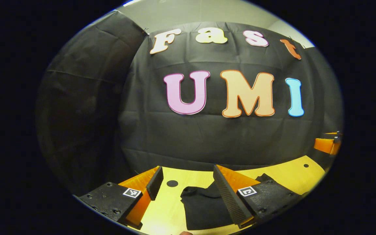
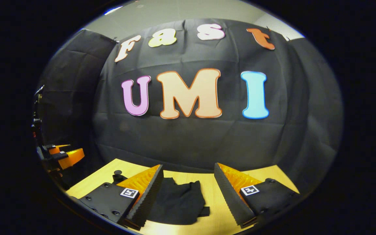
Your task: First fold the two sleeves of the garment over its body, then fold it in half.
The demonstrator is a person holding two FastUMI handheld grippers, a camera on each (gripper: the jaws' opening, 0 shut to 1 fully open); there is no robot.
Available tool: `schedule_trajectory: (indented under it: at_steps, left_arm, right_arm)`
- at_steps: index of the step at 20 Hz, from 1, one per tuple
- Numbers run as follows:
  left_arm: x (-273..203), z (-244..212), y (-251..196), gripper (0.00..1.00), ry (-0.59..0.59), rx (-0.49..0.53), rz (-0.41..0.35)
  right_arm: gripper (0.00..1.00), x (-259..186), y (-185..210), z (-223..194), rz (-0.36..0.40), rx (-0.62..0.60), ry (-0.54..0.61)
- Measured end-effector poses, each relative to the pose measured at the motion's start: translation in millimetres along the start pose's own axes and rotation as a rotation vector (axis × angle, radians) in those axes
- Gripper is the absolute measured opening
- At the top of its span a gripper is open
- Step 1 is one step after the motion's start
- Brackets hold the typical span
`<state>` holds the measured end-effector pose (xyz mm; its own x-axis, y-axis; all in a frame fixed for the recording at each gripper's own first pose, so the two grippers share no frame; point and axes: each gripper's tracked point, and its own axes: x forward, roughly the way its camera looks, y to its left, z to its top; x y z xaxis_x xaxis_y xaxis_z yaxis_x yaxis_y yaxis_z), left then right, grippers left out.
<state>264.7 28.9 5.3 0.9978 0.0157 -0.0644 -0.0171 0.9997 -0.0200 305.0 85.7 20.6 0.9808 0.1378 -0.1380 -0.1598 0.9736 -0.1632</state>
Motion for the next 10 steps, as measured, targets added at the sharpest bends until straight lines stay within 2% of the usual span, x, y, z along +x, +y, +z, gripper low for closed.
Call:
schedule_trajectory:
  at_steps: [1, 2, 3, 4, 5, 6, 7, 10]
  left_arm:
    - [-11.2, 4.1, -4.1, 0.94, -0.015, 0.004, -0.012]
    - [-21.7, 5.9, -6.1, 0.91, -0.026, 0.009, -0.018]
    - [-32.1, 5.8, -7.0, 0.94, -0.028, 0.012, -0.022]
    - [-41.2, 4.5, -9.9, 0.91, -0.028, 0.013, -0.029]
    - [-50.7, 3.0, -13.3, 0.95, -0.023, 0.017, -0.039]
    - [-60.0, 0.1, -13.1, 0.91, -0.021, 0.032, -0.039]
    - [-67.6, -1.3, -11.6, 0.95, -0.024, 0.050, -0.038]
    - [-94.6, -8.0, -15.1, 0.92, -0.016, 0.061, -0.050]
  right_arm:
    - [0.94, -12.8, 1.9, 0.1, -0.006, -0.018, -0.018]
    - [1.00, -24.7, 4.5, 0.0, -0.008, -0.027, -0.029]
    - [0.94, -35.9, 7.1, -0.2, -0.008, -0.030, -0.038]
    - [0.94, -47.2, 8.7, -2.6, -0.007, -0.032, -0.042]
    - [0.96, -58.1, 11.9, -5.7, -0.001, -0.031, -0.044]
    - [1.00, -68.5, 16.0, -9.8, 0.009, -0.023, -0.042]
    - [1.00, -78.6, 18.2, -14.4, 0.013, -0.012, -0.037]
    - [1.00, -106.6, 21.7, -31.6, 0.006, 0.037, -0.024]
